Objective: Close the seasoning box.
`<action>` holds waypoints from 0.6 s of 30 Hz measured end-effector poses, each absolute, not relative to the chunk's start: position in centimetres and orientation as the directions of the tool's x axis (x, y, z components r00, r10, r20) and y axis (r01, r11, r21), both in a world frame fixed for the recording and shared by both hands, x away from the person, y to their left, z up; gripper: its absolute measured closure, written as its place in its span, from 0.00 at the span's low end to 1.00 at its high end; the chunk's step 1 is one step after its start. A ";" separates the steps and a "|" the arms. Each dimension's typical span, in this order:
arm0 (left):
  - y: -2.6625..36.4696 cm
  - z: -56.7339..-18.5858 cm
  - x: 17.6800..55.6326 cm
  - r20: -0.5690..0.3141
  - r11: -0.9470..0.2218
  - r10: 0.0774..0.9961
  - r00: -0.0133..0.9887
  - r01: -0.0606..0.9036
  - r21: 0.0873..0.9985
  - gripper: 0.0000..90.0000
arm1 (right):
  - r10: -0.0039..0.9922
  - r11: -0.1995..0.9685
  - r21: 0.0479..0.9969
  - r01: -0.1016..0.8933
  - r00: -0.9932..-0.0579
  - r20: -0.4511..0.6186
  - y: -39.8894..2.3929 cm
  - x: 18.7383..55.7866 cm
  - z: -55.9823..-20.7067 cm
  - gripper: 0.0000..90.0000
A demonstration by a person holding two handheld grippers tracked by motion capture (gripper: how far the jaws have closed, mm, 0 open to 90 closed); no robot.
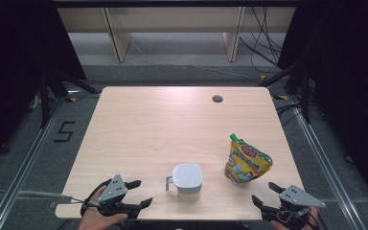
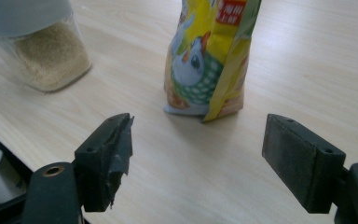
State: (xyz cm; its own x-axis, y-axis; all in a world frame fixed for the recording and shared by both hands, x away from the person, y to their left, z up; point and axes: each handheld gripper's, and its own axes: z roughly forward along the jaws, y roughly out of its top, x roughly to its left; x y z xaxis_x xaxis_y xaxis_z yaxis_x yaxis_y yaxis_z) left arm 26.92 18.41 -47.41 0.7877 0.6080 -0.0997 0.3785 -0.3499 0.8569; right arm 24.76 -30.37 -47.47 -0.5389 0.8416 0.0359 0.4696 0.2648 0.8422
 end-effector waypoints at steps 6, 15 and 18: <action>18.4 -48.1 25.8 -0.064 -0.400 0.615 0.786 0.381 0.833 0.25 | 0.847 0.269 0.836 0.479 -0.530 0.031 -30.4 24.3 -47.8 0.25; 18.6 -48.7 25.5 -0.071 -0.374 0.650 0.756 0.399 0.837 0.23 | 0.824 0.301 0.818 0.490 -0.565 0.035 -30.4 24.0 -48.3 0.23; 18.7 -48.7 25.6 -0.059 -0.407 0.644 0.762 0.407 0.818 0.23 | 0.822 0.300 0.814 0.497 -0.568 0.044 -30.3 24.0 -48.3 0.23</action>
